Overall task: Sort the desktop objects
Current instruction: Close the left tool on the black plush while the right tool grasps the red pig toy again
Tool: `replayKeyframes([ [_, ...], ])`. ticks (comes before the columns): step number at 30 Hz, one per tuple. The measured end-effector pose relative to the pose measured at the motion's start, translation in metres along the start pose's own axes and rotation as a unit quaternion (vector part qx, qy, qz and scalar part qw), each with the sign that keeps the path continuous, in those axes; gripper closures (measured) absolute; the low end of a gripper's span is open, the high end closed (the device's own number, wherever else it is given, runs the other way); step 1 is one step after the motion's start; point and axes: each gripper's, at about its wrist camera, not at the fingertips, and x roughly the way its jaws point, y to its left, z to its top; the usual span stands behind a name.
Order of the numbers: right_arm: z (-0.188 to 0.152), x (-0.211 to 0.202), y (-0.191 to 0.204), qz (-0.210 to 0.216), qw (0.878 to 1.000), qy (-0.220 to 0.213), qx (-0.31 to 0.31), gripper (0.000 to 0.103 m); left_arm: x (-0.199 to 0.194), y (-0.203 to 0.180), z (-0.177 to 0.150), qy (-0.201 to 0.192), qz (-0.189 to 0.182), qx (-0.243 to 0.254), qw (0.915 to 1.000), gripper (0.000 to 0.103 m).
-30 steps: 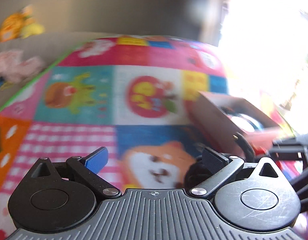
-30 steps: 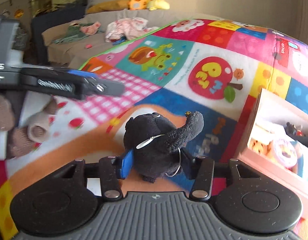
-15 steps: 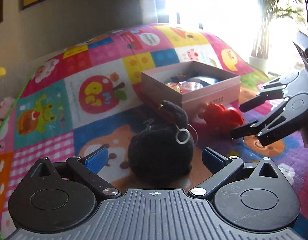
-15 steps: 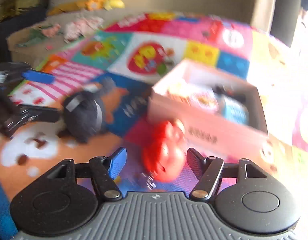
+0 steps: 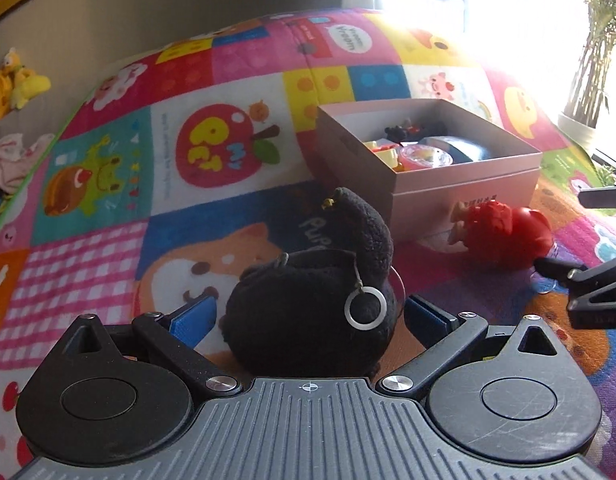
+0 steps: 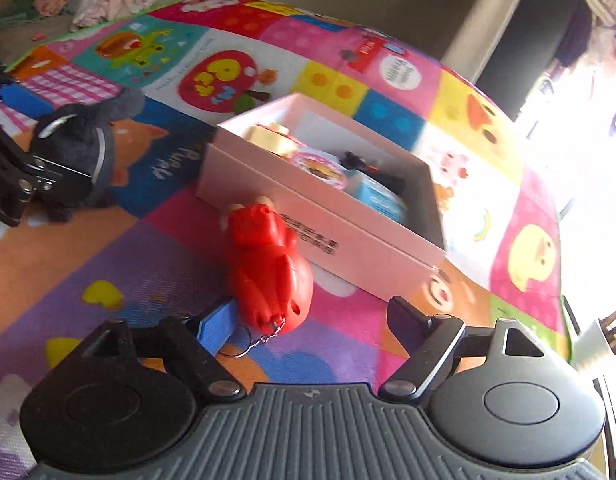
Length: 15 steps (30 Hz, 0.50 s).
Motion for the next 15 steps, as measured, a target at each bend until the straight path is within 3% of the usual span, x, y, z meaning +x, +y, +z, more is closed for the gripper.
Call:
replayKeyframes([
  [2,0.000,0.003,-0.012,-0.002,0.999,0.008,0.032,0.020,0.007,0.001,-0.001,0.013,0.008,-0.008,0.9998,0.001],
  [4,0.001,0.001,-0.027,0.056,0.995,0.003,0.086,0.017,0.012,0.003,-0.004,0.025,0.005,-0.019,0.9995,0.001],
  [6,0.004,0.000,-0.033,0.099,0.988,-0.011,0.118,0.005,0.015,0.004,-0.006,0.030,0.004,-0.020,0.9993,0.002],
  [8,0.010,0.003,-0.025,0.109,0.988,-0.026,0.108,0.002,0.016,0.002,-0.007,0.033,0.000,-0.015,0.9993,0.011],
  [15,0.023,0.045,-0.005,0.136,0.984,0.014,0.113,0.004,0.013,0.002,-0.009,0.031,-0.003,-0.014,0.9994,0.013],
])
